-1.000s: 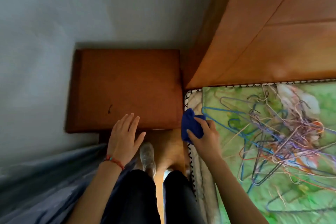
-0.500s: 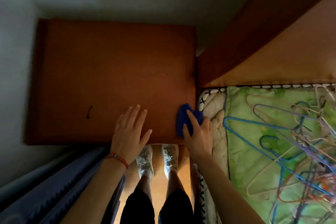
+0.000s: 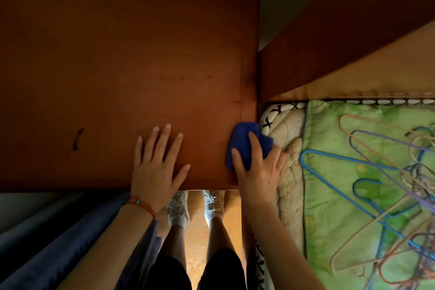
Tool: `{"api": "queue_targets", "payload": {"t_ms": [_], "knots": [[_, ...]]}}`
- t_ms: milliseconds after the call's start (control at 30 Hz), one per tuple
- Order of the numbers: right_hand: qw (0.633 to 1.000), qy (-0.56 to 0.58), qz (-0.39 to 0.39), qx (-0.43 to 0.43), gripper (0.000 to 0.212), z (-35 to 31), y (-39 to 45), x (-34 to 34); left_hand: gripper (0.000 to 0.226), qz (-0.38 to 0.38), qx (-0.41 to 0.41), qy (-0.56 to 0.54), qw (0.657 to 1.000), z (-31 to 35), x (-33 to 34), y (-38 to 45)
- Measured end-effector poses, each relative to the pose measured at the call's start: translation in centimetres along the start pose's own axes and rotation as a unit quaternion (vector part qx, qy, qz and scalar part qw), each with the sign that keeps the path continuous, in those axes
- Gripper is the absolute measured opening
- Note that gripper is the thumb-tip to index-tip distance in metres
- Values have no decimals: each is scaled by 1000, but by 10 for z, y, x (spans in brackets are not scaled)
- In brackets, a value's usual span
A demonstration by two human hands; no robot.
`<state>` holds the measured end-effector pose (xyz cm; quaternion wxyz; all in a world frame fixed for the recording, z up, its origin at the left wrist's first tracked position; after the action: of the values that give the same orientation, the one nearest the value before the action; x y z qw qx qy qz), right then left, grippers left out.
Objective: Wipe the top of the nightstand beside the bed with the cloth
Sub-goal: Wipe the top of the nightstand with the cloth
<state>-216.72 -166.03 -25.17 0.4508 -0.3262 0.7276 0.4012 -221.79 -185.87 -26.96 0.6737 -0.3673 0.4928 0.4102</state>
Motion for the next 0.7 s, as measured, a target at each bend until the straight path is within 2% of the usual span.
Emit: {"api": "queue_targets", "payload": {"t_ms": [133,333,533,633,700], "knots": [[999,3,-16,43,44,4,-42,-14,63,6,5,4,1000,0,2,-1],[997,-35,39,64,45,-9,33,17,64,9,12,12,1000,0,3,-1],[999,-19,15,48,46,-4,-22,-3,64,10,27,-4,1000,1,-3,12],[999,-39,25,29,44,-13,12,12,64,34,57,-12,998,4,-8,36],[996,-59,53,48,45,-25,52,29,64,54,73,-9,996,4,-12,60]]}}
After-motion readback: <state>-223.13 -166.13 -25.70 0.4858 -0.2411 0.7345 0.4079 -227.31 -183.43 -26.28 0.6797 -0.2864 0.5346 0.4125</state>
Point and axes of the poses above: each hand's wrist, its own y-axis towards the middle knuckle, its own x-axis out of the palm, z = x × y, the point moved 4 cm from there along y, towards the middle knuckle, and after that the axes turned 10 degrees about z, right-handed, at the moved point
